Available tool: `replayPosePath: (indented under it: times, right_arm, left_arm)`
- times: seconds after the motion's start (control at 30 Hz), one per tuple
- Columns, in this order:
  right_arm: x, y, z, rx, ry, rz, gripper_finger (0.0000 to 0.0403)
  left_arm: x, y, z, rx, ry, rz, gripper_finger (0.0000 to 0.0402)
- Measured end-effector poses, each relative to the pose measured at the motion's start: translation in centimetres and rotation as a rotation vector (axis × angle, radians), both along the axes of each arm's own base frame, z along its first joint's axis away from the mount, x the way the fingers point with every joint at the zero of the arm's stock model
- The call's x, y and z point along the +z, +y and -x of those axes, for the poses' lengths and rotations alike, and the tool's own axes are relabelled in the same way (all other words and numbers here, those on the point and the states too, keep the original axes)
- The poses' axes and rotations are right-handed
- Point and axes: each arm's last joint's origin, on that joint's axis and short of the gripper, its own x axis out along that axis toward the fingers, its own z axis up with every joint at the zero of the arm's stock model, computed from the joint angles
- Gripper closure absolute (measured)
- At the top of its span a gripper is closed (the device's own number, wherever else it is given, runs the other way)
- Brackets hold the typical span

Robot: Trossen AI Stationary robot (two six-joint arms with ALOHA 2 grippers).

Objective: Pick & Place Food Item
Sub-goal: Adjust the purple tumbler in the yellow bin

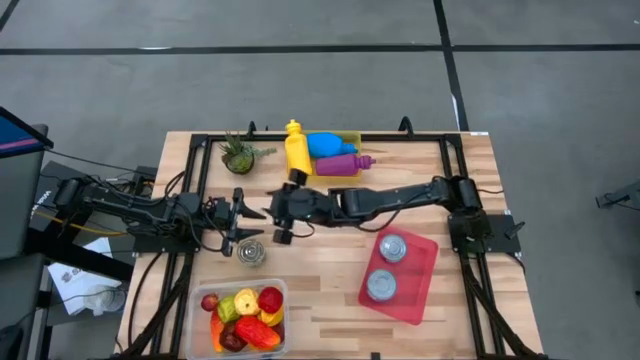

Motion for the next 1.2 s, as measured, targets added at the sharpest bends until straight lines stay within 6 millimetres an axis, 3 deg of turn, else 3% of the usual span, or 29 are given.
replayPosePath:
  times: [0.17,0.3,0.37,0.53,0.63,0.73,0.93,1.1,1.2]
  right_arm:
    - [2.7,-0.2,-1.1,0.143,-0.267,0.096,0.0248]
    - [5.4,-2.2,-1.3,0.365,-0.57,0.078,0.0265]
    - [5.6,-3.5,-1.1,0.421,-0.692,0.083,0.0273]
    - [2.7,-7.2,0.4,0.465,-0.914,0.091,0.0285]
    - [-0.6,-9.8,2.1,0.418,-0.962,0.047,0.0286]
    - [-4.1,-12.3,4.7,0.351,-0.891,-0.066,0.0286]
    - [-5.9,-16.4,13.4,0.102,-0.712,-0.188,0.0275]
    - [-5.3,-17.4,19.4,-0.102,-0.538,-0.271,0.0239]
    - [-6.0,-17.3,21.7,-0.193,-0.323,-0.357,0.0209]
  left_arm:
    - [0.0,-0.4,0.0,-0.045,-0.001,0.001,0.0229]
    - [0.0,-0.7,0.1,-0.069,-0.002,-0.005,0.0229]
    - [0.0,-0.8,0.1,-0.077,-0.002,-0.006,0.0229]
    - [-0.1,-1.0,0.2,-0.091,0.006,-0.008,0.0229]
    - [-0.2,-1.1,0.2,-0.09,0.019,-0.009,0.0229]
    - [-0.6,-1.1,0.2,-0.09,0.057,-0.008,0.0229]
    - [-0.7,-1.1,0.2,-0.089,0.068,-0.007,0.0229]
    - [-0.4,-1.0,0.2,-0.084,0.041,-0.009,0.0229]
    - [-0.3,-1.0,0.2,-0.078,0.032,-0.02,0.0229]
